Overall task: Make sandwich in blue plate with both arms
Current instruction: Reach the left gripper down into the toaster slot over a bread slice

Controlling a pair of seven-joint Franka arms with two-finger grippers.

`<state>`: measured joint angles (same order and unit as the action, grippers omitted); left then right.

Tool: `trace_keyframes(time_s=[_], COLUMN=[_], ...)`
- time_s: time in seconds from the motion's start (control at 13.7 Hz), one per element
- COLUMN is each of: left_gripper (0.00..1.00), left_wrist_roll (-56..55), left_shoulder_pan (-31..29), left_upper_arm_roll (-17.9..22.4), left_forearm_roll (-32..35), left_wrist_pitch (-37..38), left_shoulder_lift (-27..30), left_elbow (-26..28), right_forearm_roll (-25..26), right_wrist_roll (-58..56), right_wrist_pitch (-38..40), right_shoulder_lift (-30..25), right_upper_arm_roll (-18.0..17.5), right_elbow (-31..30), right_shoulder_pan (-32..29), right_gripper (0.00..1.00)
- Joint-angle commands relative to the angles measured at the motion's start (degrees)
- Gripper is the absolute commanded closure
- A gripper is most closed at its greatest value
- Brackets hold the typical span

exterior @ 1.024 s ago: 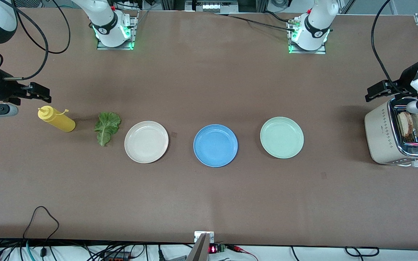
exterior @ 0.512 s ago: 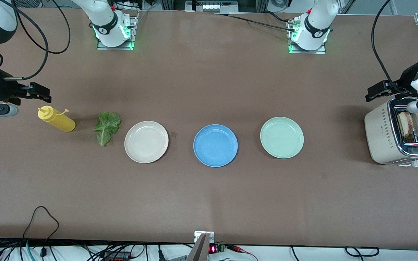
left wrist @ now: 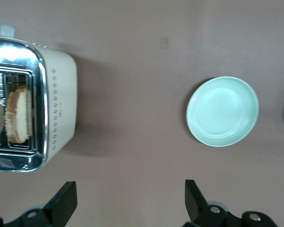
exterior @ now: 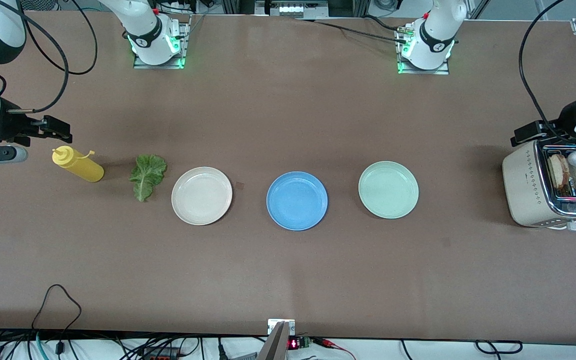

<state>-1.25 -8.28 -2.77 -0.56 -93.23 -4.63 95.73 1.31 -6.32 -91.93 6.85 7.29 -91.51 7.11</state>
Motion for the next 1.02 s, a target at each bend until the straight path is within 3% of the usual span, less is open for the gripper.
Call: trace_keyframes(time_s=[0.0, 0.51, 0.73, 0.95], left_gripper=[0.00, 0.00, 0.00, 0.11], left_wrist_roll=[5.00, 21.09, 23.58, 23.66], left_shoulder_pan=[-2.17, -14.99, -16.50, -16.68], left_upper_arm_roll=[-0.21, -0.13, -0.13, -0.13], left_forearm_roll=[3.10, 3.46, 3.46, 3.98], left_wrist_pitch=[-0.28, -4.75, -6.17, -5.91], left_shoulder_lift=[-2.22, -10.74, -13.38, -15.32], left_elbow=[-1.25, -1.25, -1.16, -0.37], right_forearm_roll=[0.19, 0.19, 0.19, 0.10], right_wrist_roll=[-0.62, -0.62, -0.62, -0.62], right_wrist_pitch=[-0.18, -0.18, -0.18, -0.18], right_shoulder_lift=[-0.34, 0.09, 0.09, 0.10], right_upper_arm_roll=[-0.26, -0.26, -0.26, -0.26], right_elbow=[-0.25, -0.16, -0.16, -0.16], right_shoulder_pan=[-0.34, -0.34, -0.34, -0.26], right_gripper=[0.00, 0.00, 0.00, 0.00])
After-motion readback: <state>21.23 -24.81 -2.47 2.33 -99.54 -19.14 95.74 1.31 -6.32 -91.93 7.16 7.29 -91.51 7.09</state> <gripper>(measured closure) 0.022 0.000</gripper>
